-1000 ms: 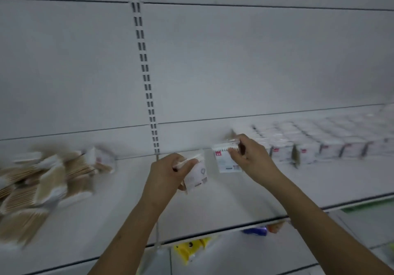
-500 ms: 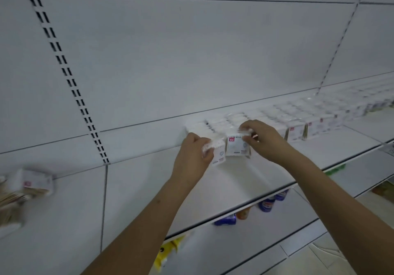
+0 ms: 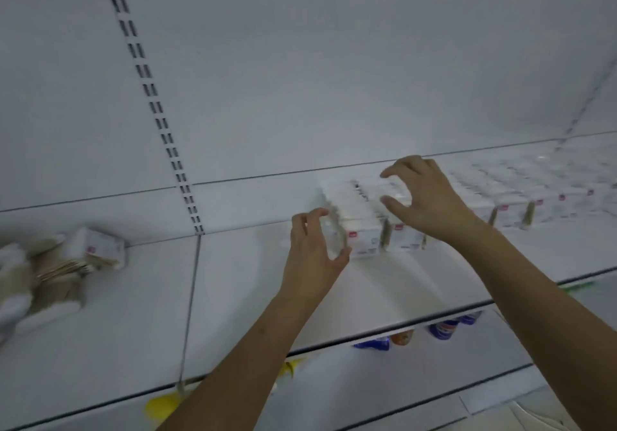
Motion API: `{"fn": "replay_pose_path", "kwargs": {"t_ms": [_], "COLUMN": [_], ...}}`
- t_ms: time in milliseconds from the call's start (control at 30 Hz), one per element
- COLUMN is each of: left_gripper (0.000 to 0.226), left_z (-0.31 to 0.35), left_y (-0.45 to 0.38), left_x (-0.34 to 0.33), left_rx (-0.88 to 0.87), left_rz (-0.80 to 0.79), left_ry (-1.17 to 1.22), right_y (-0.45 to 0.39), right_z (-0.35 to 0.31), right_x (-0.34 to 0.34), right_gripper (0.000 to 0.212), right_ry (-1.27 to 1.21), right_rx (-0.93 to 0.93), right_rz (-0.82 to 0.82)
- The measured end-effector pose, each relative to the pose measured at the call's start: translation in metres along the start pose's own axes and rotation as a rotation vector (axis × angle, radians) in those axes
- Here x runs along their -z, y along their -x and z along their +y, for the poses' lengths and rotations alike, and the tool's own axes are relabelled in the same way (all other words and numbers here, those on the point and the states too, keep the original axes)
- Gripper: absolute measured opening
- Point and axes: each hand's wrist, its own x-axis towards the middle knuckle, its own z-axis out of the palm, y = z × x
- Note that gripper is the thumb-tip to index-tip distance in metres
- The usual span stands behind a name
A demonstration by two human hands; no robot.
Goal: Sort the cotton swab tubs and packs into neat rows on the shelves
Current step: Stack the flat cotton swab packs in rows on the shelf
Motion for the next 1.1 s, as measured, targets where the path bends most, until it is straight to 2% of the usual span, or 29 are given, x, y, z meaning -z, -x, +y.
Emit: {"fn": "replay_pose_path", "kwargs": {"t_ms": [100, 200, 300, 500, 667, 800, 933, 1000, 1100], "left_gripper": [0.061, 0.041, 0.035, 0.032, 0.047, 0.058, 0.088, 0.085, 0.063], "left_z": [-0.021, -0.048, -0.073, -0.115, -0.141, -0.157, -0.17, -0.175, -0.182], "left_y": [0.028, 0.055, 0.079, 0.126, 0.15, 0.149, 0.136, 0.129, 0.122], "left_x": [0.038, 0.085, 0.136, 0.222, 0.271, 0.296, 0.308, 0.31, 0.313], "left_rx": [0.044, 0.091, 0.185, 0.393, 0.489, 0.535, 0.598, 0.606, 0.606], "left_rz": [0.059, 0.218, 0.369, 0.556, 0.677, 0.661, 0.563, 0.487, 0.418], "left_ry": [-0.064, -0.207, -0.299, -0.455, -0.473, -0.511, -0.601, -0.614, -0.651], "right_y": [-0.024, -0.046, -0.067, -0.094, -0.099, -0.098, -0.099, -0.101, -0.105], "right_z": [-0.046, -0.101, -0.161, -0.281, -0.355, -0.393, -0.41, -0.412, -0.407], "right_x": [-0.012, -0.042, -0.077, -0.134, -0.18, -0.205, -0.22, -0.226, -0.227], "right_gripper": [0.039, 0.044, 0.049, 0.054, 0.066, 0.075, 0.069, 0.059, 0.043], "right_ry": [-0.144, -0.279, -0.365, -0.464, -0.396, -0.345, -0.271, -0.278, -0.302], "right_rx": [0.079, 0.163, 0.268, 0.447, 0.504, 0.437, 0.33, 0.281, 0.291], "right_rz": [0.046, -0.025, -0.076, -0.177, -0.292, -0.355, -0.361, -0.383, -0.382]}}
